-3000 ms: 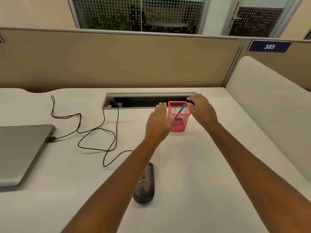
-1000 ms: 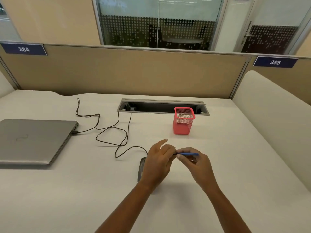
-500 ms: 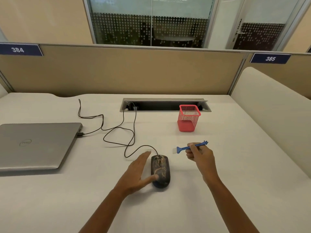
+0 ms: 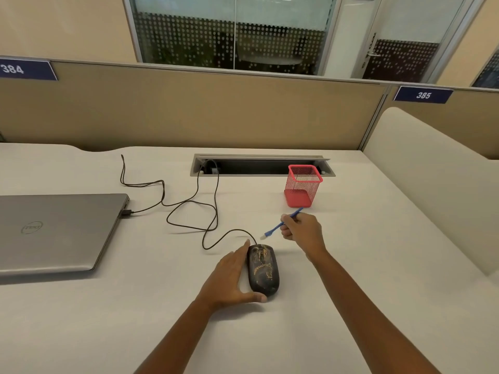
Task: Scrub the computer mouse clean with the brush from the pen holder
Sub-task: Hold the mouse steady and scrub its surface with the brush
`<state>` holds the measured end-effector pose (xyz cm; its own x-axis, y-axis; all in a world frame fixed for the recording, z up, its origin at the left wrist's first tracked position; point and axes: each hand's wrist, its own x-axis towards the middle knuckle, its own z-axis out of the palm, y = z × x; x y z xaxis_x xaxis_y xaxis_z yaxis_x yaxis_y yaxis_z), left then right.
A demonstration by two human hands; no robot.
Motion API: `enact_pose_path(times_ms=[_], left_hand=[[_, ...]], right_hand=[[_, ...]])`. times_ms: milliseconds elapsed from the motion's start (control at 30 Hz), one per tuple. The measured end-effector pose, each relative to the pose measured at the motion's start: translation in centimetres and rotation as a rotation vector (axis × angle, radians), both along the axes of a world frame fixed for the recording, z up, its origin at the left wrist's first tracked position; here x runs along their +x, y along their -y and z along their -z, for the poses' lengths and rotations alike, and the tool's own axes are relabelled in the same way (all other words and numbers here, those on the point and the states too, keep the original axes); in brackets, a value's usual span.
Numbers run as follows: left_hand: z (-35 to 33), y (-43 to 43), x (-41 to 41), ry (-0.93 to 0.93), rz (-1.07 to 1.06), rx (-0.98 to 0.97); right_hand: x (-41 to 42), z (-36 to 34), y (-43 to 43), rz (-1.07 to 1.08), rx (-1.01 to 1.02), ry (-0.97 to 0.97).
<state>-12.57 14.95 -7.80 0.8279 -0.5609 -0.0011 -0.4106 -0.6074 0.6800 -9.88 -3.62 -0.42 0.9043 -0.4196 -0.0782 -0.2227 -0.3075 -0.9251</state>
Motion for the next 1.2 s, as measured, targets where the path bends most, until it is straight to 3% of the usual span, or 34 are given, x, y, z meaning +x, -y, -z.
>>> enact_pose_path(times_ms=[200, 400, 633, 833, 1033, 1200], left_hand=[[0.4, 0.1, 0.2, 0.012, -0.006, -0.012], [0.8, 0.1, 0.2, 0.029, -0.012, -0.005], [0.9, 0.1, 0.3, 0.034, -0.018, -0.024], [1.0, 0.1, 0.3, 0.038, -0.019, -0.03], [0.9, 0.1, 0.2, 0.052, -0.018, -0.045], [0.8, 0.1, 0.2, 0.054, -0.016, -0.034]], right_hand=[[0.5, -0.3, -1.1, -0.09, -0.137, -0.087], [0.3, -0.9, -0.1, -0.047, -0.36, -0.075], [0.3, -0.9, -1.8, -0.058, -0.247, -0.025], [0.0, -0.8, -0.9, -0.036, -0.387, -0.081], [0.4, -0.8, -2.0, -0.054, -0.275, -0.027], [0.2, -0.7, -1.6, -0.092, -0.336, -0.078]])
